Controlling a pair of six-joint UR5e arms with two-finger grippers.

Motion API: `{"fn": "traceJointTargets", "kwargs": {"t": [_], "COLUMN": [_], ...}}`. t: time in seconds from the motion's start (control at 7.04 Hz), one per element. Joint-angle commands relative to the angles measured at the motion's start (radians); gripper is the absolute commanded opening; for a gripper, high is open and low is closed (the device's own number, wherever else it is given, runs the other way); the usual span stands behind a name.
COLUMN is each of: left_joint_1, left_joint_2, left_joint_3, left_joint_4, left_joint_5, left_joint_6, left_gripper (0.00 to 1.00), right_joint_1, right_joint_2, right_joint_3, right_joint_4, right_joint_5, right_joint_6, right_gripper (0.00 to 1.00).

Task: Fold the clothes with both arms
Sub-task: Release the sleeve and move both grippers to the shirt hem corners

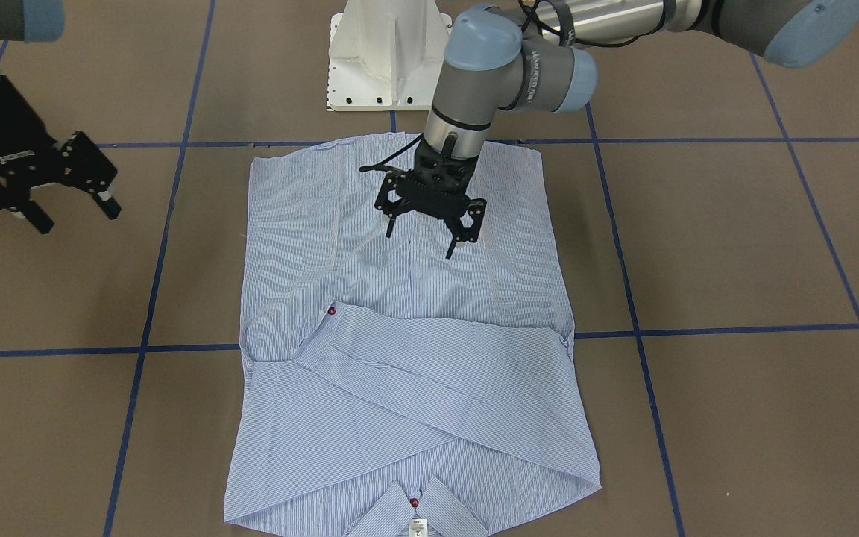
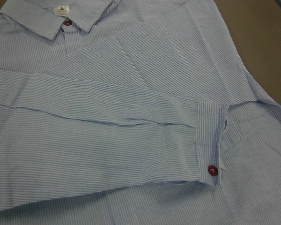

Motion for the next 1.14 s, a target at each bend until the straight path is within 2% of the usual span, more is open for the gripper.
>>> {"fn": "traceJointTargets", "kwargs": {"t": [0.0, 0.14, 0.43, 0.57, 0.99], "left_joint_1": [-0.011, -0.011, 0.007, 0.041, 0.211], "left_joint_2": [0.285, 0.382, 0.578, 0.641, 0.645], "left_joint_3": [-0.265, -0.333, -0.349, -0.354, -0.330], "left_joint_4": [-0.003, -0.009, -0.290, -0.343, -0.298], "left_joint_5": [-0.027, -0.025, -0.017, 0.004, 0.128], "left_joint_6": [0.015, -0.038, -0.171, -0.192, -0.410], "left_gripper": [1.00, 1.00, 1.00, 1.00, 1.00], "right_joint_1": [-0.219, -0.329, -0.502, -0.561, -0.569], "right_joint_2": [-0.054, -0.106, -0.194, -0.214, -0.221], "right_joint_3": [0.090, 0.138, 0.176, 0.176, 0.176], "right_joint_4": [-0.002, -0.002, -0.004, -0.004, -0.004], "right_joint_5": [-0.164, -0.284, -0.456, -0.531, -0.541], "right_joint_6": [0.222, 0.300, 0.400, 0.423, 0.424], "right_gripper": [1.00, 1.00, 1.00, 1.00, 1.00]}}
